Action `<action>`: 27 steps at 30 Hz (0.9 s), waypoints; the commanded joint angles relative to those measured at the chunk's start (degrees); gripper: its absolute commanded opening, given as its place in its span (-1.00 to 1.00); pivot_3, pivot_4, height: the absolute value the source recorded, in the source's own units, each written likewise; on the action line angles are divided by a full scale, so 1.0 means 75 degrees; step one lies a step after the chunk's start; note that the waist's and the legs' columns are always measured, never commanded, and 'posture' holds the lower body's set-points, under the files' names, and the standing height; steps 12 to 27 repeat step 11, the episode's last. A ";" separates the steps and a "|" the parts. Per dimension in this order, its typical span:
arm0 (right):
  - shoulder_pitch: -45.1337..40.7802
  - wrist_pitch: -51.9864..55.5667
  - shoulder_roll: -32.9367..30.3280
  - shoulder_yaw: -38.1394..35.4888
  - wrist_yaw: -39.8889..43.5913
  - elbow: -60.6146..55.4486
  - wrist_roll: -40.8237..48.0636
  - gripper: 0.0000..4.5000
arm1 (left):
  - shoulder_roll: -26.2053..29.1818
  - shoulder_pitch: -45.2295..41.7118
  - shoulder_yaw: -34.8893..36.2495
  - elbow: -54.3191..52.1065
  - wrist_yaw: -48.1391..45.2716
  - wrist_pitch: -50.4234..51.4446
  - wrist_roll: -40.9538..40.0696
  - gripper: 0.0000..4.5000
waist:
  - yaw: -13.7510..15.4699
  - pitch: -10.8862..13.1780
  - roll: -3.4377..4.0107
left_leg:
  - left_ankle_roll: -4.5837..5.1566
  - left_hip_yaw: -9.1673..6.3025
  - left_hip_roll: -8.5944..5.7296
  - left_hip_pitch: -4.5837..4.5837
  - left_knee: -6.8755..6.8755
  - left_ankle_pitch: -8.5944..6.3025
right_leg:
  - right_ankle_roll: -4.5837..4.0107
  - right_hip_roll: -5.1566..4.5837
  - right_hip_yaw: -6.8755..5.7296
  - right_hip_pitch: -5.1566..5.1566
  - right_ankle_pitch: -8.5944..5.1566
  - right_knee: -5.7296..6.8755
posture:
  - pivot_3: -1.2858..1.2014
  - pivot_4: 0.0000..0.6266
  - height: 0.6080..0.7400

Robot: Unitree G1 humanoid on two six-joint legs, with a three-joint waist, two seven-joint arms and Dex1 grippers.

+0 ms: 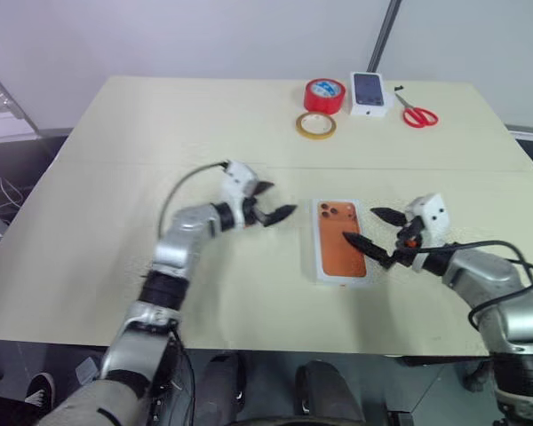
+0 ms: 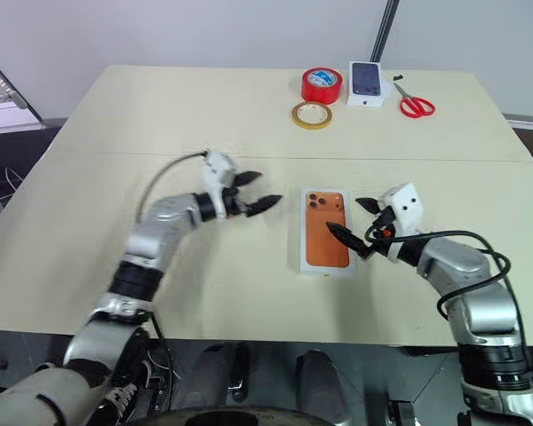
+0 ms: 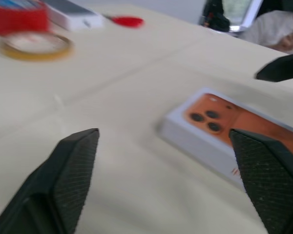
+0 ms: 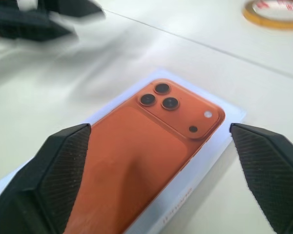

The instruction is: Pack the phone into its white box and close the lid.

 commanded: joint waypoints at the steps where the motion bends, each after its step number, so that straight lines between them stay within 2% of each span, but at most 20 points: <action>1: 0.0130 -0.0546 -0.0471 -0.0611 0.0823 0.0123 0.0269 0.99 | 0.0810 0.0598 0.0374 -0.0584 -0.0443 -0.0217 -0.0144 0.88 | 0.0013 0.0000 0.0000 | 0.0000 0.0002 0.0000 0.0005 -0.0002 0.0000 | 0.0000 -0.0001 0.0000 0.0003 0.0000 -0.0001 | 0.03 -0.52 0.82; 6: 0.0580 -0.1382 -0.1104 -0.1213 0.1745 0.0820 0.0153 0.99 | 0.1990 0.1988 0.1116 -0.1090 -0.1073 -0.0244 -0.0545 0.88 | 0.0014 0.0003 -0.0004 | 0.0000 0.0001 -0.0003 0.0008 -0.0006 -0.0001 | -0.0001 -0.0021 -0.0001 0.0017 0.0000 -0.0015 | 0.03 -0.52 0.82; 11: 0.0809 -0.1868 -0.1441 -0.1344 0.2135 0.1558 -0.0048 0.99 | 0.2717 0.2907 0.1775 -0.1322 -0.1274 -0.0317 -0.0822 0.88 | 0.0015 0.0002 -0.0003 | -0.0005 0.0002 -0.0008 0.0025 -0.0049 0.0000 | -0.0007 -0.0044 0.0001 0.0016 0.0000 -0.0029 | 0.03 -0.52 0.82; 27: 0.0809 -0.1868 -0.1441 -0.1344 0.2135 0.1558 -0.0048 0.99 | 0.2717 0.2907 0.1775 -0.1322 -0.1274 -0.0317 -0.0822 0.88 | 0.0015 0.0002 -0.0003 | -0.0005 0.0002 -0.0008 0.0025 -0.0049 0.0000 | -0.0007 -0.0044 0.0001 0.0016 0.0000 -0.0029 | 0.03 -0.52 0.82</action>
